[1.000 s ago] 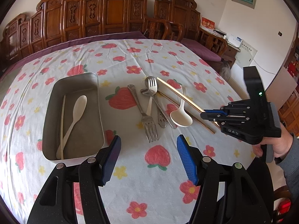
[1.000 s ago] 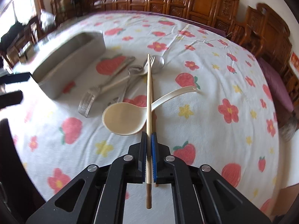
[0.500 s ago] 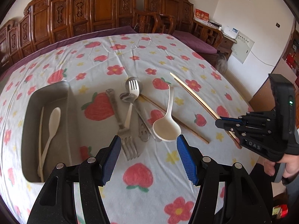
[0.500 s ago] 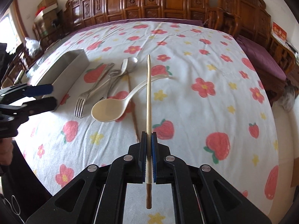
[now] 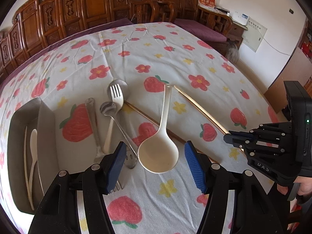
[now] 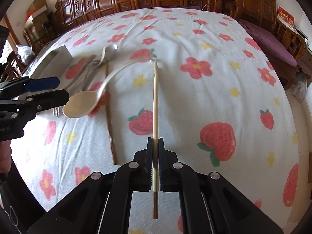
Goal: Organize utensils
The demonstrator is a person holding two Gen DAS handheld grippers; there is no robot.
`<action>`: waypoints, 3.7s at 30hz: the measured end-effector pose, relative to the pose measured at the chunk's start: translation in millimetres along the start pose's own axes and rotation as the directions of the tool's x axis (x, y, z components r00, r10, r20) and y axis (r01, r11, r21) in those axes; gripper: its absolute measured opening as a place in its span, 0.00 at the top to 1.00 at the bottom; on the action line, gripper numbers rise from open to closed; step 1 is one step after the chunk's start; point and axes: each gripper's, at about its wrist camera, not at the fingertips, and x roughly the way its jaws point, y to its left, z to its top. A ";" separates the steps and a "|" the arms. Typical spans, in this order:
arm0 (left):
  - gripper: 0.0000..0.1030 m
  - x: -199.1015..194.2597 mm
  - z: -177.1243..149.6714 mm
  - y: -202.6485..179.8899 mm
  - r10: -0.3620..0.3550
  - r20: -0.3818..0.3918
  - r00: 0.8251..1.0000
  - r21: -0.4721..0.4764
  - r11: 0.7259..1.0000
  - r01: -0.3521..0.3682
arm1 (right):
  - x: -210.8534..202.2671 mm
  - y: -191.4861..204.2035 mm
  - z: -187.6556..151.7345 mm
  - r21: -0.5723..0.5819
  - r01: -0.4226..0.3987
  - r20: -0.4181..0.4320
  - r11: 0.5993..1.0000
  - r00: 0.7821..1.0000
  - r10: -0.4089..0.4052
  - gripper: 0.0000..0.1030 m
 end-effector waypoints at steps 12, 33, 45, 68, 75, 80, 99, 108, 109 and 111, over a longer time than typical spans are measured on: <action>0.42 2.7 1.2 -2.4 -0.002 -0.006 1.000 0.009 1.000 0.002 | 0.4 -12.5 1.4 0.040 -0.029 0.015 0.999 0.999 0.028 0.93; 0.42 24.3 6.7 -4.3 0.021 -0.046 0.999 0.031 0.999 -0.019 | -2.6 -37.5 2.6 0.119 -0.031 0.012 0.992 0.999 0.030 0.94; 0.42 33.2 10.8 -10.7 0.020 -0.058 0.998 0.048 0.999 -0.017 | -6.3 -57.6 2.2 0.171 -0.003 0.043 0.985 0.999 -0.005 0.90; 0.46 53.7 21.9 -19.5 0.038 -0.095 0.995 0.096 0.995 -0.029 | -0.3 -58.1 8.1 0.066 0.075 0.038 0.995 0.996 -0.078 0.94; 0.70 66.9 27.4 -20.0 0.057 -0.136 0.989 0.121 0.992 -0.041 | -2.4 -59.9 8.6 0.087 0.068 0.030 0.994 0.997 -0.071 0.94; 0.77 68.2 25.8 -17.4 0.046 -0.146 0.988 0.106 0.994 -0.030 | -10.3 -58.7 11.8 0.094 0.060 0.050 0.994 0.997 -0.065 0.94; 0.91 7.5 35.4 -14.8 0.017 -0.027 0.999 0.082 0.997 -0.015 | -38.8 -24.4 22.3 0.037 0.021 0.110 0.999 0.994 -0.025 0.94; 0.91 -36.9 32.0 16.3 0.051 0.034 0.998 0.042 0.998 -0.052 | -57.5 24.7 29.3 -0.046 -0.022 0.143 0.999 0.989 0.028 0.94; 0.91 -40.2 30.8 20.7 0.054 0.037 0.998 0.037 0.998 -0.055 | -59.1 30.7 29.9 -0.057 -0.026 0.145 0.998 0.989 0.034 0.94; 0.91 -47.3 26.6 32.6 0.070 0.043 0.997 0.024 0.997 -0.071 | -61.6 45.4 31.1 -0.082 -0.035 0.148 0.996 0.988 0.047 0.94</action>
